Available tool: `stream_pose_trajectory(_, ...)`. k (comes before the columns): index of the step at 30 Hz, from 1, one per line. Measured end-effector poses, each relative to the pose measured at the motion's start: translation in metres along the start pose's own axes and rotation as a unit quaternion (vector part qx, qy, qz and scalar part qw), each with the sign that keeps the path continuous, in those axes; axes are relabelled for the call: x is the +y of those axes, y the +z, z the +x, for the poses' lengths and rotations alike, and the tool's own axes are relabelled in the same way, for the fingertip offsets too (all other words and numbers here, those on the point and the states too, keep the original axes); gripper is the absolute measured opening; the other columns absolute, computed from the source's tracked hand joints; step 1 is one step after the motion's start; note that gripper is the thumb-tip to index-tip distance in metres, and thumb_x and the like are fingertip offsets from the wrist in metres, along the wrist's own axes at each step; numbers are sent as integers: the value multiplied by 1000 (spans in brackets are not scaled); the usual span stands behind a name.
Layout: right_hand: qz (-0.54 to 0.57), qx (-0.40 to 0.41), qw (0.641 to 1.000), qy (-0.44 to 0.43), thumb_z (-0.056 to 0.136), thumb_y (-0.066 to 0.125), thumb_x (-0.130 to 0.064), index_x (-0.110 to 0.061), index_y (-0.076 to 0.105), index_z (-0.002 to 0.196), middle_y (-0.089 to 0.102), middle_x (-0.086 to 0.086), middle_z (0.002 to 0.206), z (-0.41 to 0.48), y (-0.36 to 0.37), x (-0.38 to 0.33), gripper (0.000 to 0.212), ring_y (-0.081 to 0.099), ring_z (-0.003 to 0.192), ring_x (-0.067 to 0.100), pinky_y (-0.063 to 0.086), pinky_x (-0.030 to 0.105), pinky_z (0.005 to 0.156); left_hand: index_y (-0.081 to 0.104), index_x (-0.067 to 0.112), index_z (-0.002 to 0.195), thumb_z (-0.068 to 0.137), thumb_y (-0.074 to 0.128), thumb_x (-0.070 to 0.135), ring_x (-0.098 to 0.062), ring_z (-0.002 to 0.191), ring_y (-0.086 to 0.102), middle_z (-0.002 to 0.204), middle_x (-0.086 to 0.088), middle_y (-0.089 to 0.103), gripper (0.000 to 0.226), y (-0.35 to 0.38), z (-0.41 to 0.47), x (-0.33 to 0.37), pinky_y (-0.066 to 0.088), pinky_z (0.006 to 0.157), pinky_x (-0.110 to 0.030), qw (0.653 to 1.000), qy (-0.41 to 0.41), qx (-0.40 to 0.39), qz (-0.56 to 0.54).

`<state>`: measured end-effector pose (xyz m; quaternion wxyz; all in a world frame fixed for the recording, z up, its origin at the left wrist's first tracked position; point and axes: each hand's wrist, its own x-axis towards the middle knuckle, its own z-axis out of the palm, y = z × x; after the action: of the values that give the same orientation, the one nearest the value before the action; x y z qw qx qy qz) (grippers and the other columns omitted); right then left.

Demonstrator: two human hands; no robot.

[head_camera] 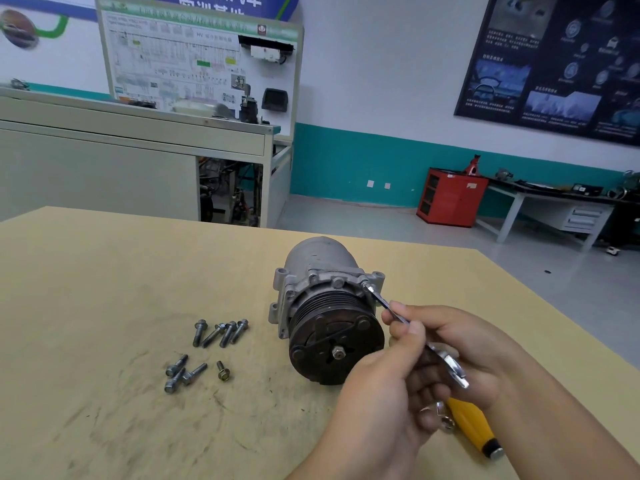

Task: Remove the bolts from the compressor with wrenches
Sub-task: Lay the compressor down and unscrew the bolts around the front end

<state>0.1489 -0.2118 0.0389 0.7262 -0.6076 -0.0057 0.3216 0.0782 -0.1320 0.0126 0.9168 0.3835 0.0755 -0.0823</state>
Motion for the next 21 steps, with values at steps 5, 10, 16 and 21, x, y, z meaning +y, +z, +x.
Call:
stream_pose_trajectory(5,-46,7,998,-46,81,58,-15,-5,52,62,30,2,34,-3,6,1,22,28,29,12,22,18,40,67,14,53,58,67,47,-7,41,50,58,-4,64,33,-8,-5,5,24,38,-15,999,17,22,42)
stream_pose_trajectory(10,-96,23,989,-107,89,51,-7,-3,45,61,30,2,30,0,10,6,28,24,19,9,21,11,28,68,14,46,69,65,40,-8,39,47,58,-8,66,35,-15,-5,8,26,39,-15,998,28,24,42)
stream_pose_trajectory(16,-35,-2,996,-80,82,57,-15,4,69,77,68,13,66,0,9,11,22,44,38,13,37,18,34,69,12,46,60,64,39,-9,39,48,58,-10,67,31,-22,-6,6,29,40,-15,999,37,26,29)
stream_pose_trajectory(21,46,-38,997,-41,75,57,-14,8,64,84,60,10,55,1,6,11,25,42,28,10,35,16,29,69,10,46,60,64,38,-11,38,50,59,-12,67,32,-24,-5,6,30,39,-15,999,21,26,10)
